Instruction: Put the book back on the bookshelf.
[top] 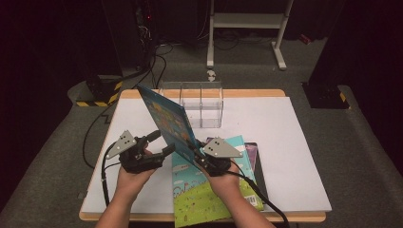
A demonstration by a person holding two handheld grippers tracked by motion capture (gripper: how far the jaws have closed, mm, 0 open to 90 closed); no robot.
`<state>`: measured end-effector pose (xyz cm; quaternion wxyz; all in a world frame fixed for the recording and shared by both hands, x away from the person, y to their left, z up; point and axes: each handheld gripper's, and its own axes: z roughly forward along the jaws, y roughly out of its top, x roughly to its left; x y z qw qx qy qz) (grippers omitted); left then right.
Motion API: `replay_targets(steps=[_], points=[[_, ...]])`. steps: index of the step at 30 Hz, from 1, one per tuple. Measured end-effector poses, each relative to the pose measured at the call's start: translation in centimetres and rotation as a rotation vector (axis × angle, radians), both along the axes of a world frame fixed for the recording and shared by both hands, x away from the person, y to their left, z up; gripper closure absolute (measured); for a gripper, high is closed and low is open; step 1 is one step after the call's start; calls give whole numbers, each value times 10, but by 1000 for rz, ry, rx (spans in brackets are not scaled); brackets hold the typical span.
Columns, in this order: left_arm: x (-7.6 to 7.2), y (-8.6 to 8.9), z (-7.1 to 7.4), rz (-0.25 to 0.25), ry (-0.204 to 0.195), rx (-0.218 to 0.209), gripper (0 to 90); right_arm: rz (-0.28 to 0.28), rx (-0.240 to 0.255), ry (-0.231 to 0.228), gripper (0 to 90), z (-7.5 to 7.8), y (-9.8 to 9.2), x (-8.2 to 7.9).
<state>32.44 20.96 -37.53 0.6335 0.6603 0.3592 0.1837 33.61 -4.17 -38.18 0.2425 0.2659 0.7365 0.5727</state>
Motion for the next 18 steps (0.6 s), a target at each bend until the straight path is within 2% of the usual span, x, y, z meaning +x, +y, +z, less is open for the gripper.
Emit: replay_targets(steps=[2, 6, 13, 18], points=[[-1, -2, 5, -11, -8, -9, 208, 1, 13, 18, 827, -5, 5, 1], [-2, -6, 15, -25, -13, -24, 195, -1, 23, 17, 825, -4, 7, 1], [-5, -15, 21, -59, -17, -48, 173, 12, 34, 30, 806, -7, 7, -3], [-10, -20, 22, -78, -26, -55, 158, 32, 23, 38, 791, -10, 9, -7]])
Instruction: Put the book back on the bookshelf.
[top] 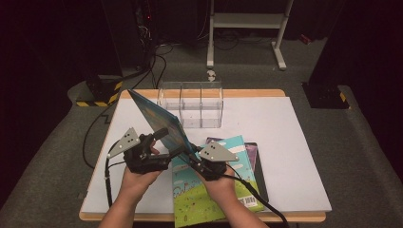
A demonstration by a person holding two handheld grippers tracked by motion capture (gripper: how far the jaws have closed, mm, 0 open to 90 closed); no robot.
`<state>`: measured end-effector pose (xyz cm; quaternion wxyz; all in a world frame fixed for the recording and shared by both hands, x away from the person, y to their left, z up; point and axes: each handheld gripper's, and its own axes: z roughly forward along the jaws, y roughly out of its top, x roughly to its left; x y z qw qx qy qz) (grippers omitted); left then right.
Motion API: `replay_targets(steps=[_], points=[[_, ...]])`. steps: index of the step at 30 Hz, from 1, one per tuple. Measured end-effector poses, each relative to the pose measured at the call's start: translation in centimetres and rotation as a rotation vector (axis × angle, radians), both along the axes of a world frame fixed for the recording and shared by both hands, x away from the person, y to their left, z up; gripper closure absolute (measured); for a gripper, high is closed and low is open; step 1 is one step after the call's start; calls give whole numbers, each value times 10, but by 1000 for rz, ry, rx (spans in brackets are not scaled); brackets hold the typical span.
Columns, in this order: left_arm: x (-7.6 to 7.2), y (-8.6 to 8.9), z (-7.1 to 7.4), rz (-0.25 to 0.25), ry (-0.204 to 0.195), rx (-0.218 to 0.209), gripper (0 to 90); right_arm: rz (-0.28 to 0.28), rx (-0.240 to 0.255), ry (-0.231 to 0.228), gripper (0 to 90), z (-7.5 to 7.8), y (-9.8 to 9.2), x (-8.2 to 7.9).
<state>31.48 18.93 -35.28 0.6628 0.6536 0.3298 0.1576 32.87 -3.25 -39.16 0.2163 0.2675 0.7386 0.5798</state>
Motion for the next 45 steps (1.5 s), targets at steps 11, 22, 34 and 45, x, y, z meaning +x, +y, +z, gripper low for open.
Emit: replay_targets(steps=[11, 22, 34, 45], points=[[-12, -6, -3, 79, -15, 29, 107, 59, 7, 74, 737, -14, -14, -18], [-22, -7, -8, 249, 12, 137, 165, 160, -25, 83, 684, -17, 7, -31], [-23, 5, -7, 292, 13, 171, 262, 14, -18, 81, 509, -3, -74, -34], [-24, 12, -4, 255, 25, 239, 384, -279, 52, 133, 497, -33, -180, -16]])
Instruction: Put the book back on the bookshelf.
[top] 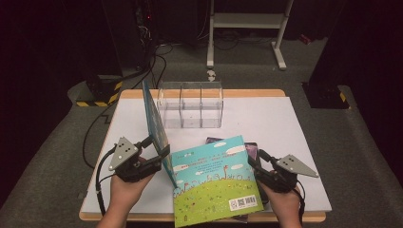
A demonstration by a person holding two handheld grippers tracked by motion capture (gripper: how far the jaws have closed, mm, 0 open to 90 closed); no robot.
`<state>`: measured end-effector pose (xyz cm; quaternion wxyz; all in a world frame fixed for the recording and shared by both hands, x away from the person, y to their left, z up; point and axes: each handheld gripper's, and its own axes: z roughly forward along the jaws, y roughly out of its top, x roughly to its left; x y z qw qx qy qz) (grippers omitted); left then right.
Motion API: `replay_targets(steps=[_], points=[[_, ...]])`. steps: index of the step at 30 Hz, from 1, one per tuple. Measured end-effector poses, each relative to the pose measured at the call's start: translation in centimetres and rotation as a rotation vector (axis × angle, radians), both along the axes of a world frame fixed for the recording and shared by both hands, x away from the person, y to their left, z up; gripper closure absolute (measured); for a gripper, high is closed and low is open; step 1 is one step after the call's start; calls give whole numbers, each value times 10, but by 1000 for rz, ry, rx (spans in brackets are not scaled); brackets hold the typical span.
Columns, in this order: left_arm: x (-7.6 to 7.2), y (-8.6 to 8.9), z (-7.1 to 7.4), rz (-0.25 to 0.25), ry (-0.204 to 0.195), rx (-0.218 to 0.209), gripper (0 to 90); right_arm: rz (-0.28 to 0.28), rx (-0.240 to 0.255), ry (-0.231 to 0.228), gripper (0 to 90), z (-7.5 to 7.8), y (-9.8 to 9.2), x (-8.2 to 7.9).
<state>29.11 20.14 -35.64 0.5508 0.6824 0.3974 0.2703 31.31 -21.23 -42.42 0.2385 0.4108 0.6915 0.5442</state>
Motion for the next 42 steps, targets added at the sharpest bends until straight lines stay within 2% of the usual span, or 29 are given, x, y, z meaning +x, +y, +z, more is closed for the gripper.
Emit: replay_targets(steps=[4, 5, 7, 9, 10, 12, 16, 18, 20, 22, 24, 26, 31, 32, 37, 42], points=[[-6, -2, -2, -7, -7, 30, 429, -25, -23, 22, 498, -12, -15, 3], [-10, -1, -3, 1, -16, 41, 473, -22, -15, 44, 498, -18, -18, 5], [-12, 1, -4, 5, -17, 39, 526, -21, -17, 56, 498, -22, -20, 5], [-15, 6, -4, 14, -14, 35, 551, -21, -15, 58, 498, -22, -21, 5], [-18, 12, -5, 30, -5, 38, 603, -24, 0, 59, 498, -22, -24, 5], [-20, 16, -5, 40, 0, 36, 620, -25, 8, 63, 498, -22, -25, 5], [-28, 30, -10, 92, -10, 50, 694, -28, 20, 71, 501, -22, -27, 6], [-29, 37, -12, 71, 10, 50, 679, -29, 23, 75, 501, -23, -26, 7], [-32, 40, -14, 84, -5, 59, 706, -29, 22, 78, 501, -23, -26, 7], [-35, 42, -16, 118, -29, 75, 726, -29, 23, 83, 502, -25, -25, 8], [-35, 48, -17, 142, -34, 60, 750, -29, 20, 89, 502, -26, -24, 8], [-33, 58, -17, 162, -34, 22, 761, -31, 16, 93, 502, -28, -25, 8], [-29, 67, -18, 160, -37, -12, 761, -43, 1, 107, 502, -32, -26, 10], [-27, 72, -18, 154, -38, -39, 759, -44, 1, 112, 502, -33, -27, 10], [-20, 85, -19, 141, -30, -88, 750, -51, 9, 122, 501, -35, -30, 11], [-10, 87, -11, 153, -31, -64, 748, -49, 14, 130, 501, -37, -30, 12]])
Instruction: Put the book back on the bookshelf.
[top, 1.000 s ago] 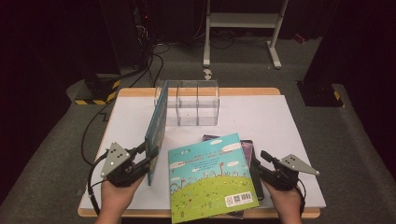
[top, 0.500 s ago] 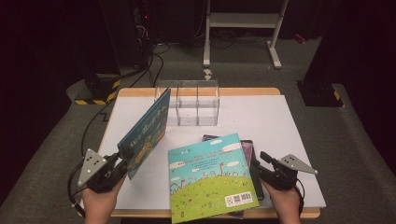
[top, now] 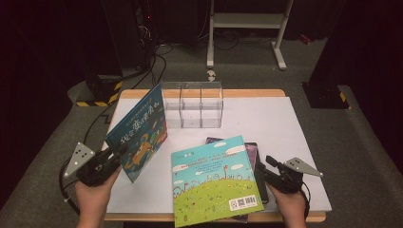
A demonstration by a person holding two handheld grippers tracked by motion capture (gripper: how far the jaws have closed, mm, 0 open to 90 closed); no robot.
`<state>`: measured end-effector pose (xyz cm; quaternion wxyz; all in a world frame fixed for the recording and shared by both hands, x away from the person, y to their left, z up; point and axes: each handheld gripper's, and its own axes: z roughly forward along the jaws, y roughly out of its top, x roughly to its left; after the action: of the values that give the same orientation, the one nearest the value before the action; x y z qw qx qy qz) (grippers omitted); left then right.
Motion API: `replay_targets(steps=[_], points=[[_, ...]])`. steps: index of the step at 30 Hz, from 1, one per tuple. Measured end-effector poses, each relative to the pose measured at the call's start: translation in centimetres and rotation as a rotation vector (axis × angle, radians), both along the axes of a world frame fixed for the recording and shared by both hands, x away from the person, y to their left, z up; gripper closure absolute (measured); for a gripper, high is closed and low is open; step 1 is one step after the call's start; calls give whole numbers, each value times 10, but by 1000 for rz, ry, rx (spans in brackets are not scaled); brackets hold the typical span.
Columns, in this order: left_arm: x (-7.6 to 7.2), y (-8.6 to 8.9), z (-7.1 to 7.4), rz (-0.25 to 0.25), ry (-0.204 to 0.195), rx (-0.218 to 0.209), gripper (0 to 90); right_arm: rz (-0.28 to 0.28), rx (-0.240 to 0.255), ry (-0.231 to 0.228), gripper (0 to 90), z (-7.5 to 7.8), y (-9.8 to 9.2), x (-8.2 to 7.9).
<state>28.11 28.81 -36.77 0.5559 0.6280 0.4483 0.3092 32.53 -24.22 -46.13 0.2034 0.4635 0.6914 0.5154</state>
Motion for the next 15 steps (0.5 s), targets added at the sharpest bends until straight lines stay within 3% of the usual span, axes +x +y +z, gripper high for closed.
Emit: replay_targets(steps=[6, 10, 15], points=[[16, -7, 7, -9, -6, 76, 749, 6, 5, -2, 500, 1, 0, 0], [23, -11, 6, -31, -31, 128, 781, 2, 13, 2, 500, 0, -1, 1], [29, -14, 14, 3, 1, 127, 817, 2, 20, 0, 501, 0, -3, 1]])
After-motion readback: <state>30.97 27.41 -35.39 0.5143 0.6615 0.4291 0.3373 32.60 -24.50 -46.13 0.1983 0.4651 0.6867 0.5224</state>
